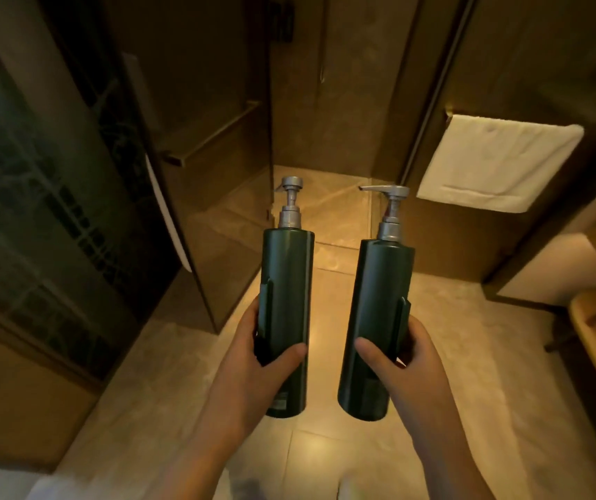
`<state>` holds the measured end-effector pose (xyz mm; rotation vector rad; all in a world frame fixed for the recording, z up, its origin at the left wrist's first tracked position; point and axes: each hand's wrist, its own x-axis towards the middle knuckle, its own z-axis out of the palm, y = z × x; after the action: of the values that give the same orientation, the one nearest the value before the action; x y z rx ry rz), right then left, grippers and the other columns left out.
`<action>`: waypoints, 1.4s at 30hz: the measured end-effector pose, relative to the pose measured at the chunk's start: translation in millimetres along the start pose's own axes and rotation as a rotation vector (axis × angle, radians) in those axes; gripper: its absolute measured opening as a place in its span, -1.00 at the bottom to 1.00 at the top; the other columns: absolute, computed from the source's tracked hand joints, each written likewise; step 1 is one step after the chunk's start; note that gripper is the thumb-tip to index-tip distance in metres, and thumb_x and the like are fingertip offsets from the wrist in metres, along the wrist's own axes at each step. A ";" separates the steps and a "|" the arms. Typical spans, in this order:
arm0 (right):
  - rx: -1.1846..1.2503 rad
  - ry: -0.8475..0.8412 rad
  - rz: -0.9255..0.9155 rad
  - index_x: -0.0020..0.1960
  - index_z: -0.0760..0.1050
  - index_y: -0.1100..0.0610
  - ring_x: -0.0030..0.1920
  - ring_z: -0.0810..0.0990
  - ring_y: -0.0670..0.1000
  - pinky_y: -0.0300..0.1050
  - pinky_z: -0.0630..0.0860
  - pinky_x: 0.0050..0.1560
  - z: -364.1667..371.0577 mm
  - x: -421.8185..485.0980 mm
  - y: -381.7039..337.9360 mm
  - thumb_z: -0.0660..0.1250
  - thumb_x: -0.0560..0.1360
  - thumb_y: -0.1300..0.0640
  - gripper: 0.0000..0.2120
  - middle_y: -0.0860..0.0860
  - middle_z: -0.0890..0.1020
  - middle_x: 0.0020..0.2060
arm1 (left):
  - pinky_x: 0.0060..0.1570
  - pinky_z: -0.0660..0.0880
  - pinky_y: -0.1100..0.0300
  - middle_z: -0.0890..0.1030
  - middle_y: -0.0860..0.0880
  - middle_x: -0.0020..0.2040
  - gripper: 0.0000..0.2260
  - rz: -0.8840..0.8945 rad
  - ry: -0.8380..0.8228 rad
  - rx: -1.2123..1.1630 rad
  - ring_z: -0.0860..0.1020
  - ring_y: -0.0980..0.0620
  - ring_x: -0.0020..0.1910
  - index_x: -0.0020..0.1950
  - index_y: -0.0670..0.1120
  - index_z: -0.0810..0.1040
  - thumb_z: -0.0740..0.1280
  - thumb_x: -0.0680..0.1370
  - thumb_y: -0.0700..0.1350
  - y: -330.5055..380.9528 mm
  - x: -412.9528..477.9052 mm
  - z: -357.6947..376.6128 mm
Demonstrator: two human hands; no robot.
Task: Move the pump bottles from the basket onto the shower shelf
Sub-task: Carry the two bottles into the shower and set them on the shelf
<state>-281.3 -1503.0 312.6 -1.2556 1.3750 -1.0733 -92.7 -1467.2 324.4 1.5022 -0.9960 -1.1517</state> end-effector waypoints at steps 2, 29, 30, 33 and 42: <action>-0.012 0.013 0.010 0.23 0.33 -0.23 -0.03 0.53 -0.26 -0.51 0.43 -0.41 -9.3 35.5 3.3 0.48 0.31 -0.07 -0.44 -0.31 0.54 0.00 | -0.33 0.42 0.54 0.51 0.34 -0.02 -0.46 0.012 -0.003 -0.002 0.46 0.52 -0.10 0.06 0.48 0.25 0.45 0.37 -0.03 5.4 33.7 16.3; 0.002 -0.175 -0.061 0.26 0.36 -0.18 -0.03 0.58 -0.26 -0.37 0.56 -0.24 7.3 530.1 -40.3 0.50 0.29 -0.03 -0.41 -0.21 0.58 0.03 | -0.12 0.49 0.42 0.56 0.22 0.12 -0.40 0.093 0.166 -0.178 0.55 0.27 0.06 0.32 0.29 0.29 0.43 0.43 -0.18 83.1 483.5 108.8; -0.010 -0.176 -0.066 0.28 0.36 -0.16 -0.04 0.58 -0.28 -0.40 0.54 -0.27 17.4 552.3 -44.4 0.50 0.30 -0.02 -0.40 -0.20 0.58 0.03 | -0.13 0.49 0.42 0.56 0.20 0.12 -0.39 0.104 0.173 -0.194 0.56 0.26 0.04 0.31 0.26 0.29 0.42 0.43 -0.22 84.8 508.4 102.3; -0.040 -0.173 -0.069 0.24 0.37 -0.20 -0.10 0.55 -0.37 -0.48 0.48 -0.33 42.5 616.0 -67.5 0.50 0.28 -0.03 -0.42 -0.23 0.57 -0.01 | -0.12 0.48 0.41 0.54 0.13 0.16 -0.39 0.127 0.178 -0.200 0.56 0.24 0.05 0.35 0.15 0.28 0.42 0.43 -0.26 100.9 579.1 85.5; -0.081 -0.140 -0.070 0.12 0.35 -0.31 -0.07 0.49 -0.46 -0.56 0.42 -0.33 75.4 756.3 -92.3 0.49 0.25 -0.07 -0.47 -0.41 0.55 -0.10 | -0.26 0.49 0.45 0.50 0.21 0.16 -0.41 0.112 0.102 -0.101 0.53 0.35 0.01 0.24 0.44 0.22 0.45 0.41 0.01 143.4 739.4 80.2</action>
<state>-206.3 -2264.8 327.3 -1.4201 1.2869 -0.9661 -14.7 -2220.5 317.4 1.3933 -0.9266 -1.0212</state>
